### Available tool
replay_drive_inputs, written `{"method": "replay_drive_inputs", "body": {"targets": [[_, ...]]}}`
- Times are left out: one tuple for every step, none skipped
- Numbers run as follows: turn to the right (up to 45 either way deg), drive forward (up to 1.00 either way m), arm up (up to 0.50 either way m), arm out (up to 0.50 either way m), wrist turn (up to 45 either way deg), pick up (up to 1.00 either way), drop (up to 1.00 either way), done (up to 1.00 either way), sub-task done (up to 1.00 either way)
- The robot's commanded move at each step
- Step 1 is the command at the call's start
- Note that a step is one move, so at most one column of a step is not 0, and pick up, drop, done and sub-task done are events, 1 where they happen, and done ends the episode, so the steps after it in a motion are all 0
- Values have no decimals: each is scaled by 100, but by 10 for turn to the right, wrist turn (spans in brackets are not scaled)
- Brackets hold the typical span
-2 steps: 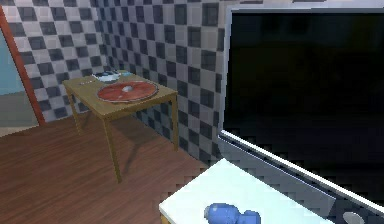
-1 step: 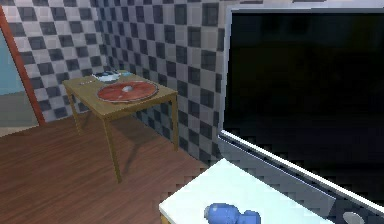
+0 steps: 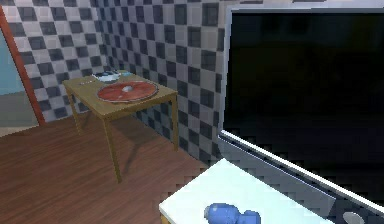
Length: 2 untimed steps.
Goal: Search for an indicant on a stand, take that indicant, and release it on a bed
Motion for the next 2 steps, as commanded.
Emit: {"method": "replay_drive_inputs", "body": {"targets": [[0, 0, 0, 0, -420, 0, 0, 0, 0], [0, 0, 0, -20, 0, 0, 0, 0, 0]]}}
